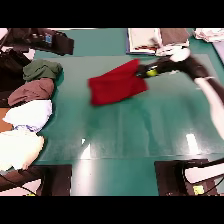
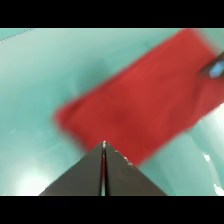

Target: Fold the shirts.

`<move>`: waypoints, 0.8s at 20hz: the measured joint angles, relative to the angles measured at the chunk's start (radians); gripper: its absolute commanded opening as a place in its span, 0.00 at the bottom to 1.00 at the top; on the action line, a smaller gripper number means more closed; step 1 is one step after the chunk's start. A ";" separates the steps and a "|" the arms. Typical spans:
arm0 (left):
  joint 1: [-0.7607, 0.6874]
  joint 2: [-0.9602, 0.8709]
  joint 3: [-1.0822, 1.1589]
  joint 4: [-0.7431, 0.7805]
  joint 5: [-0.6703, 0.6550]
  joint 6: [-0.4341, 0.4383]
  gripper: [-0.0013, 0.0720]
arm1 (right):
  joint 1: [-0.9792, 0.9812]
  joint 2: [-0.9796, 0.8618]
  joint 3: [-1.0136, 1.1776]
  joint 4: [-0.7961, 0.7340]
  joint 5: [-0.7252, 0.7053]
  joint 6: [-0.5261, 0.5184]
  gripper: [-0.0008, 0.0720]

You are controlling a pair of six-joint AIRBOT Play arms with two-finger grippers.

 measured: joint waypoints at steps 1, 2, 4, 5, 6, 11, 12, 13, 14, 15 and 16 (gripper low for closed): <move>-0.013 0.000 -0.001 0.000 0.008 0.000 0.05 | -0.084 0.055 -0.031 -0.037 0.006 0.008 0.03; -0.023 0.000 -0.002 -0.002 0.015 -0.001 0.05 | -0.166 0.100 -0.061 -0.063 0.014 0.011 0.03; -0.035 0.000 -0.002 -0.003 0.029 -0.008 0.05 | -0.348 0.190 -0.126 -0.101 0.024 0.018 0.03; -0.037 0.000 -0.003 -0.003 0.038 -0.014 0.05 | -0.443 0.231 -0.161 -0.115 0.028 0.021 0.03; -0.040 0.000 -0.003 -0.003 0.046 -0.021 0.05 | -0.527 0.266 -0.195 -0.124 0.028 0.022 0.03; -0.046 0.000 -0.003 -0.006 0.082 -0.040 0.05 | -0.879 0.401 -0.382 -0.145 0.020 0.026 0.03; -0.047 0.000 -0.003 -0.006 0.085 -0.042 0.05 | -0.923 0.421 -0.420 -0.149 0.018 0.026 0.03; -0.047 0.000 -0.003 -0.006 0.087 -0.042 0.05 | -0.954 0.438 -0.453 -0.157 0.016 0.027 0.03; -0.047 0.000 -0.003 -0.006 0.088 -0.043 0.05 | -0.977 0.457 -0.488 -0.171 0.014 0.027 0.03; -0.047 0.000 -0.003 -0.006 0.089 -0.043 0.05 | -0.986 0.472 -0.517 -0.193 0.014 0.028 0.03; -0.047 0.000 -0.003 -0.006 0.091 -0.043 0.05 | -0.986 0.488 -0.544 -0.219 0.019 0.028 0.03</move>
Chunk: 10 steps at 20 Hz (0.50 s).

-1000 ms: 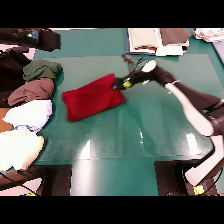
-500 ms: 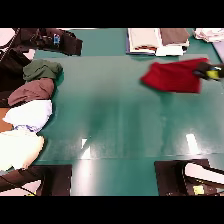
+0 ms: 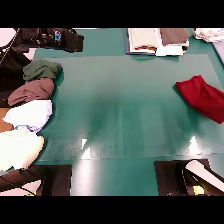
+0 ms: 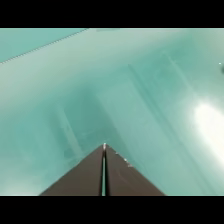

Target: Fold the shirts.

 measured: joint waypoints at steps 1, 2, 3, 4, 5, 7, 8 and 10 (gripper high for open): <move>0.000 0.000 0.000 0.000 0.000 0.000 0.05 | 0.009 0.014 -0.021 -0.032 0.006 0.000 0.03; 0.000 0.000 0.000 0.000 0.001 0.000 0.05 | 0.025 0.028 -0.039 -0.065 0.018 0.000 0.04; 0.000 0.000 0.000 0.000 0.002 0.000 0.05 | 0.045 0.041 -0.051 -0.093 0.028 0.001 0.09; 0.000 0.000 0.000 0.000 0.002 0.000 0.05 | 0.068 0.055 -0.060 -0.119 0.035 0.001 0.23; 0.000 0.000 0.000 0.000 0.002 0.001 0.05 | 0.095 0.070 -0.067 -0.150 0.046 0.001 0.40; 0.000 0.000 0.000 0.001 0.000 0.003 0.05 | 0.147 0.099 -0.076 -0.216 0.058 0.001 0.79; 0.000 0.000 0.000 0.002 -0.003 0.006 0.05 | 0.171 0.116 -0.078 -0.256 0.066 0.001 0.84; 0.000 0.000 0.000 0.002 -0.011 0.018 0.05 | 0.201 0.153 -0.076 -0.334 0.076 0.001 0.84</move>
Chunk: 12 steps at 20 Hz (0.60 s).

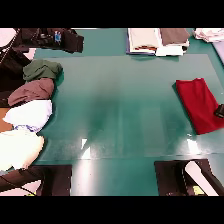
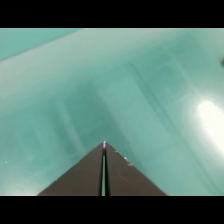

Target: Fold the shirts.

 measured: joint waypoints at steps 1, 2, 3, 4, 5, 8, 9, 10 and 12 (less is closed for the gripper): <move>0.000 0.000 0.000 0.000 -0.006 0.005 0.05 | 0.006 0.019 0.010 -0.032 0.003 0.000 0.84; 0.000 0.000 0.000 0.000 -0.008 0.007 0.05 | 0.012 0.039 0.027 -0.064 0.005 0.001 0.84; 0.000 0.000 0.000 0.001 -0.013 0.010 0.05 | 0.019 0.058 0.051 -0.072 0.006 0.002 0.84; 0.000 0.000 0.000 0.000 -0.015 0.011 0.05 | 0.026 0.071 0.078 -0.069 0.007 0.002 0.83; 0.000 0.000 0.000 0.000 -0.016 0.014 0.05 | 0.038 0.080 0.108 -0.052 0.011 0.002 0.83; 0.000 0.000 0.000 0.001 -0.010 0.015 0.05 | 0.122 0.096 0.196 0.082 0.019 0.003 0.83; 0.000 0.000 0.000 0.001 -0.006 0.016 0.05 | 0.166 0.098 0.217 0.127 0.018 0.003 0.83; 0.000 0.000 0.000 0.001 -0.003 0.017 0.05 | 0.223 0.099 0.234 0.169 0.010 0.003 0.83; 0.000 0.000 0.000 0.001 0.001 0.018 0.05 | 0.347 0.098 0.254 0.214 -0.012 0.002 0.83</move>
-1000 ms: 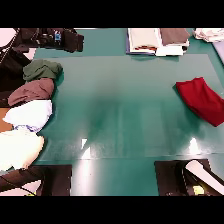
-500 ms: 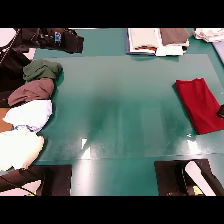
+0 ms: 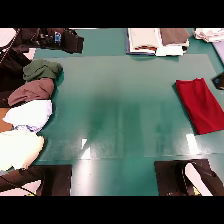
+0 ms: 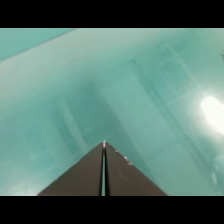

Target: Fold the shirts.

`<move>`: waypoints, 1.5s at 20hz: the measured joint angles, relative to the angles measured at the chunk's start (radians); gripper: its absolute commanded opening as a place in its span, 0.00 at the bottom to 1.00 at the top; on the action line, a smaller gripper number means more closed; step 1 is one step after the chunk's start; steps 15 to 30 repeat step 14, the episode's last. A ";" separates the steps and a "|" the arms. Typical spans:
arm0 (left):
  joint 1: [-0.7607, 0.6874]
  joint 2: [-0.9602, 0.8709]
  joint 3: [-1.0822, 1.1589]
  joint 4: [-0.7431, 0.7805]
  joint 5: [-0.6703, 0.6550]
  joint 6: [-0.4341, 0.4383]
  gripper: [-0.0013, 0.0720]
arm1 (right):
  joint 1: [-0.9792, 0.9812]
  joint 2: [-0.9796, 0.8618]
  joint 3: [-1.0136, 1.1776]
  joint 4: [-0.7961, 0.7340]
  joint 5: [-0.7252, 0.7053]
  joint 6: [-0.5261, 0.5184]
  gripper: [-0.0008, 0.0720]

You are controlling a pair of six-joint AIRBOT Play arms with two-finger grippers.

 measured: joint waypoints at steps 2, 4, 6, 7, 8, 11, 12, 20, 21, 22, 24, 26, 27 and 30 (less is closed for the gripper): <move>0.000 0.000 0.000 0.000 0.003 0.000 0.05 | 0.126 -0.015 0.011 0.027 -0.011 0.000 0.83; 0.000 0.000 0.000 0.000 0.005 0.000 0.05 | 0.241 -0.040 0.016 0.044 -0.018 0.000 0.51; 0.000 0.000 0.000 0.000 0.006 0.000 0.05 | 0.342 -0.068 0.019 0.052 -0.020 0.000 0.08; 0.000 0.000 0.000 0.000 0.006 0.000 0.05 | 0.386 -0.081 0.020 0.056 -0.021 0.000 0.03; 0.000 0.000 0.000 0.000 0.006 0.000 0.05 | 0.422 -0.091 0.021 0.058 -0.021 0.000 0.03; 0.000 0.000 0.000 0.000 0.006 0.000 0.05 | 0.497 -0.109 0.022 0.061 -0.031 -0.001 0.03; 0.000 0.000 0.000 0.000 0.006 0.000 0.05 | 0.511 -0.112 0.022 0.064 -0.035 -0.001 0.03; 0.000 0.000 0.000 0.000 0.006 0.000 0.05 | 0.528 -0.116 0.022 0.064 -0.037 -0.001 0.03; 0.000 0.000 0.000 0.000 0.006 0.000 0.05 | 0.528 -0.116 0.022 0.064 -0.037 -0.001 0.03; 0.000 0.000 0.000 0.000 0.006 0.000 0.05 | 0.528 -0.116 0.022 0.064 -0.037 -0.001 0.03; 0.000 0.000 0.000 0.000 0.006 0.000 0.05 | 0.528 -0.116 0.022 0.064 -0.037 -0.001 0.03; 0.000 0.000 0.000 0.000 0.006 0.000 0.05 | 0.528 -0.116 0.022 0.064 -0.037 -0.001 0.03; 0.000 0.000 0.000 0.000 0.006 0.000 0.05 | 0.528 -0.116 0.022 0.064 -0.037 -0.001 0.03; 0.000 0.000 0.000 0.000 0.006 0.000 0.05 | 0.528 -0.116 0.022 0.064 -0.037 -0.001 0.03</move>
